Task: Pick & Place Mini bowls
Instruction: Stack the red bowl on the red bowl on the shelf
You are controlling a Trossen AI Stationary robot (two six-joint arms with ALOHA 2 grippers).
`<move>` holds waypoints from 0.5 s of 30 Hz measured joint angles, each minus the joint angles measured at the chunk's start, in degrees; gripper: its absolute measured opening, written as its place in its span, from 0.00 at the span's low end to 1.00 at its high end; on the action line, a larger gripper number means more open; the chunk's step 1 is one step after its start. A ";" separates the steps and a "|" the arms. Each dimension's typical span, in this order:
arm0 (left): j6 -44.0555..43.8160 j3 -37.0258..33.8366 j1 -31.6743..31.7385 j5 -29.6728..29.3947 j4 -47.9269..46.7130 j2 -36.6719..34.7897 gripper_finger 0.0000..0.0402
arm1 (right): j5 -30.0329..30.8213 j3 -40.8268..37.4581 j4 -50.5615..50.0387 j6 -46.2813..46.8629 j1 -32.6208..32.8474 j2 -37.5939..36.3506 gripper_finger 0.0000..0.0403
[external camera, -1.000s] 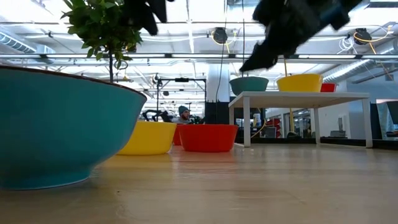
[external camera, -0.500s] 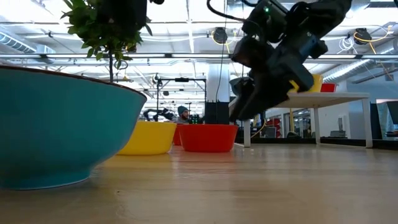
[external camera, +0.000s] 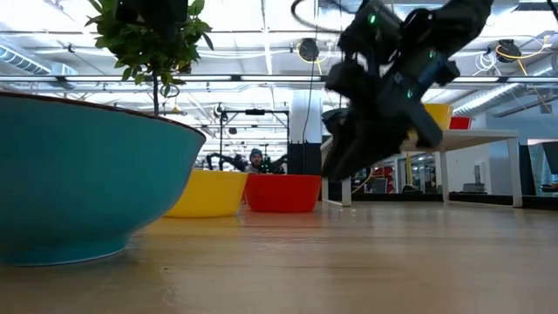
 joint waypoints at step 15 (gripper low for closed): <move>0.86 0.00 0.08 -0.19 -0.55 0.00 0.40 | 0.10 0.01 15.58 -0.95 -0.97 5.90 0.44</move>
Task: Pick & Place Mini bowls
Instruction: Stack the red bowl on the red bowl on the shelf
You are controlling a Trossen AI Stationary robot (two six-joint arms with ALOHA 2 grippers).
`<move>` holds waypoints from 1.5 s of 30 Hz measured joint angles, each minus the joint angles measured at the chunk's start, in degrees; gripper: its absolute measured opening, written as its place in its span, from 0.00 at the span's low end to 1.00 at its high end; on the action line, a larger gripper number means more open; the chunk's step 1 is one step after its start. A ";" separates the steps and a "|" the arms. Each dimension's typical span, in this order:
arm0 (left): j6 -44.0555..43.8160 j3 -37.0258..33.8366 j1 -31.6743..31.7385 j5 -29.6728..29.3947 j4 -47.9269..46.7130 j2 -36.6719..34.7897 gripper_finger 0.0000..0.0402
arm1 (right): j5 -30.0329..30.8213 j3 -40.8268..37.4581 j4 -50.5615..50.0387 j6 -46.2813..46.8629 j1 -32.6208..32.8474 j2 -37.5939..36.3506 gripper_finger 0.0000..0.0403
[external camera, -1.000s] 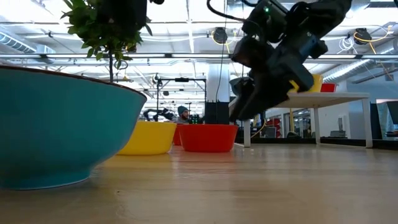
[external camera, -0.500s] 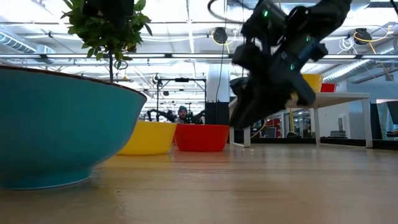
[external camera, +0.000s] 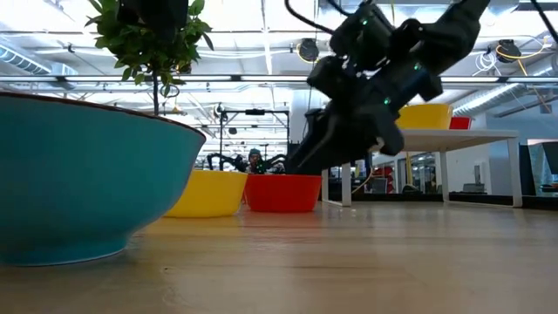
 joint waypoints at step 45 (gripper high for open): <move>0.22 0.02 0.12 -6.58 5.92 11.67 0.40 | 25.33 -0.06 -35.84 10.06 2.49 -42.22 0.00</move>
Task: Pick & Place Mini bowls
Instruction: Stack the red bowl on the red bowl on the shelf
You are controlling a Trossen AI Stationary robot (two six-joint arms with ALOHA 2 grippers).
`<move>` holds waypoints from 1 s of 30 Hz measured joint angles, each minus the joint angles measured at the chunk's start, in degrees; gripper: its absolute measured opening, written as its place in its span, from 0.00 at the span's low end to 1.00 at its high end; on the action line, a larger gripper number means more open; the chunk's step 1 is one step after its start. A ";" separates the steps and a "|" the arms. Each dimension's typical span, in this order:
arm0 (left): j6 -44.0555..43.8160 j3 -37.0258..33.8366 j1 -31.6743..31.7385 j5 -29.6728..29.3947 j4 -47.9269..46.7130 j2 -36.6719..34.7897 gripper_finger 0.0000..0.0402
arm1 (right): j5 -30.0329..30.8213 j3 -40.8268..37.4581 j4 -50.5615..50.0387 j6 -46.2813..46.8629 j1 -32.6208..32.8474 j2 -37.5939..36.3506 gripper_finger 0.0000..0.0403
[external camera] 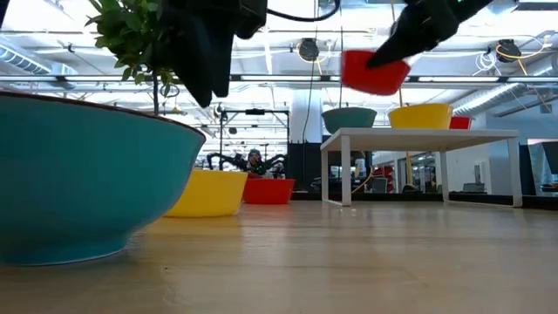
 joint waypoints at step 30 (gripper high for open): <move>-1.07 -0.01 0.74 1.09 1.07 7.83 0.40 | 7.74 9.33 -26.22 12.58 -41.98 0.43 0.00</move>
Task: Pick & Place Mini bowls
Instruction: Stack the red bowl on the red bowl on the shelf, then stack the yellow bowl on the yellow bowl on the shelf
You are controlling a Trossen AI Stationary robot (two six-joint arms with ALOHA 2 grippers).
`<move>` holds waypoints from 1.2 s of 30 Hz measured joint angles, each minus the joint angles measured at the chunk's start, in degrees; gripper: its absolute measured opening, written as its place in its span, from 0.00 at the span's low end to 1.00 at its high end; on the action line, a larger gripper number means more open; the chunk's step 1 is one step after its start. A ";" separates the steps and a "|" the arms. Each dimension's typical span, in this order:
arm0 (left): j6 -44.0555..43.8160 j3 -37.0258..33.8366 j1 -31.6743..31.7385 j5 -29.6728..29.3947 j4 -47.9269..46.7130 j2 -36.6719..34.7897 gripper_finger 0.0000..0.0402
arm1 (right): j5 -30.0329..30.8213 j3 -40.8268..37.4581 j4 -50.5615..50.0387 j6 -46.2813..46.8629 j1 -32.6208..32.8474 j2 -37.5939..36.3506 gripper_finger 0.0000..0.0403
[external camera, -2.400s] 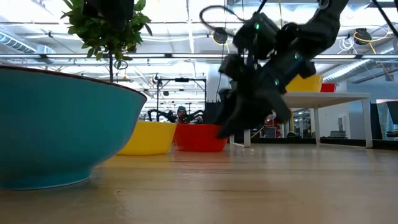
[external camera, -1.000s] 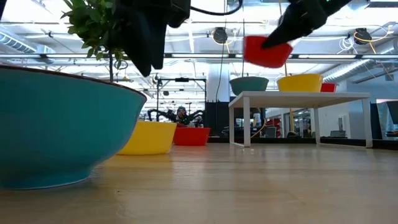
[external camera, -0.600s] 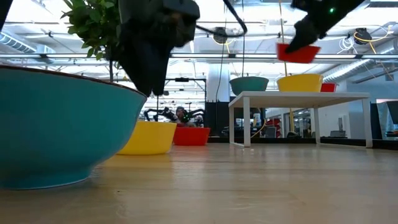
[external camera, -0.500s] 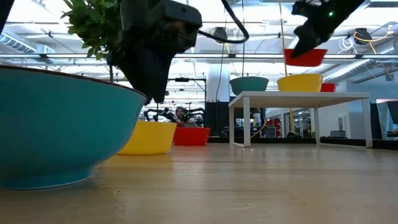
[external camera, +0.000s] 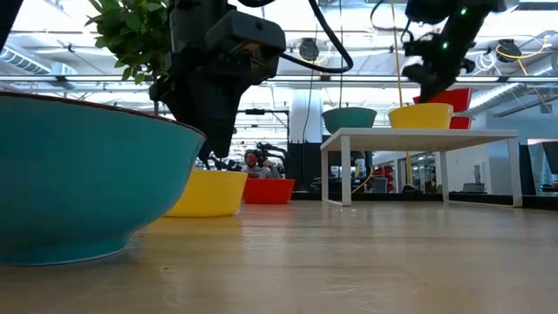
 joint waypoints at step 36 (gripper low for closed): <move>-0.03 0.01 0.00 3.18 -0.41 0.00 0.40 | -6.37 0.02 8.68 0.89 -7.81 3.78 0.36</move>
